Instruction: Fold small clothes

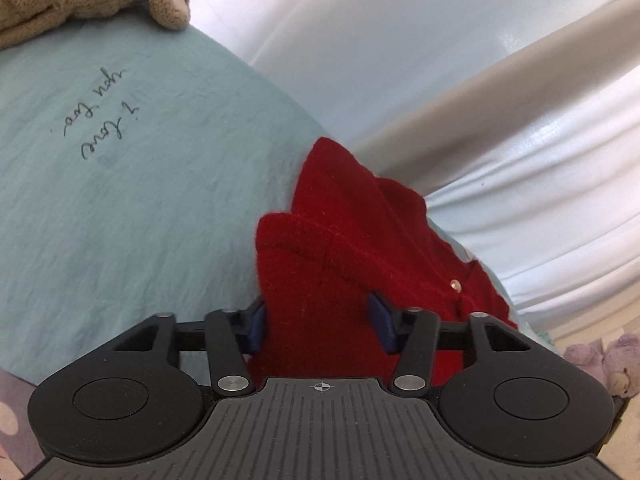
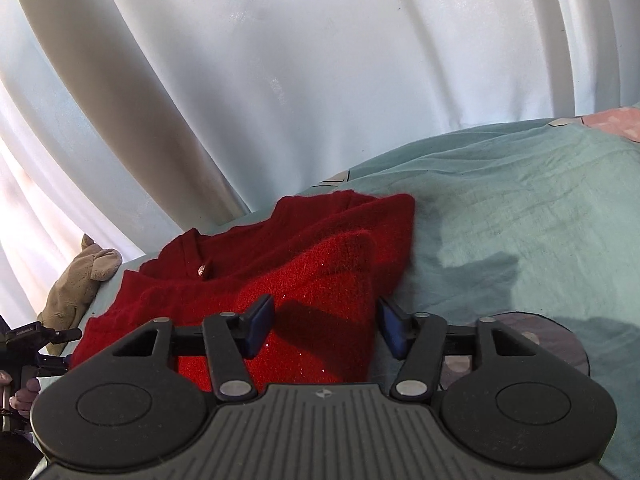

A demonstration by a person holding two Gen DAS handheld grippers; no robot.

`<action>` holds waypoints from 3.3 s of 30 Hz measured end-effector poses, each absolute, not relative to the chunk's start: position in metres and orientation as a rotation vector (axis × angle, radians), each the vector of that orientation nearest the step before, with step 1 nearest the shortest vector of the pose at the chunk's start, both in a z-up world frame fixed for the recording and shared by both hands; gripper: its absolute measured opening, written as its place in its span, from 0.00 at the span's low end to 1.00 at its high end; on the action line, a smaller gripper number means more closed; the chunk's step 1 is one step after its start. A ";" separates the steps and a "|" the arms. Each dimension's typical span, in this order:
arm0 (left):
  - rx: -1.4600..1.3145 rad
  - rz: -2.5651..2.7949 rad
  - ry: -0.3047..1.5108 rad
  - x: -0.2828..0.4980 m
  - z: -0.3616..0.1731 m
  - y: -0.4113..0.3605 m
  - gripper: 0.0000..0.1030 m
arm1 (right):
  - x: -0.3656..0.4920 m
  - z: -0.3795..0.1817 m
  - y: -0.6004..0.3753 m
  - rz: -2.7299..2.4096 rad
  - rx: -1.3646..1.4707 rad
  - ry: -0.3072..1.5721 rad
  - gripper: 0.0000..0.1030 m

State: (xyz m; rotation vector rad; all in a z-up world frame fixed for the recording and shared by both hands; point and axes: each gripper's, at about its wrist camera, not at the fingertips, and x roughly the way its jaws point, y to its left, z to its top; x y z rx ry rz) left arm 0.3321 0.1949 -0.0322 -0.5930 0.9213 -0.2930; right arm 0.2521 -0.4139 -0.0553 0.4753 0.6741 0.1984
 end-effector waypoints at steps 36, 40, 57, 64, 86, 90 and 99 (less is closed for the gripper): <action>-0.091 -0.195 0.725 0.393 0.051 0.096 0.14 | 0.301 0.014 -0.359 -0.015 0.126 0.435 0.08; -0.055 -0.157 0.742 0.402 0.039 0.088 0.14 | 0.317 0.007 -0.352 -0.038 0.033 0.466 0.08; -0.149 -0.012 0.725 0.394 0.024 0.113 0.58 | 0.330 0.001 -0.351 -0.195 0.038 0.408 0.20; -0.223 -0.089 0.779 0.304 0.007 0.132 0.71 | 0.233 -0.010 -0.364 -0.102 0.205 0.505 0.33; -0.342 -0.105 0.832 0.287 -0.003 0.142 0.12 | 0.176 -0.033 -0.351 -0.003 0.319 0.575 0.12; -0.293 -0.067 0.859 0.288 -0.018 0.141 0.15 | 0.179 -0.036 -0.348 -0.094 0.258 0.588 0.12; -0.420 -0.112 0.893 0.288 -0.021 0.163 0.81 | 0.175 -0.035 -0.351 -0.277 0.205 0.599 0.34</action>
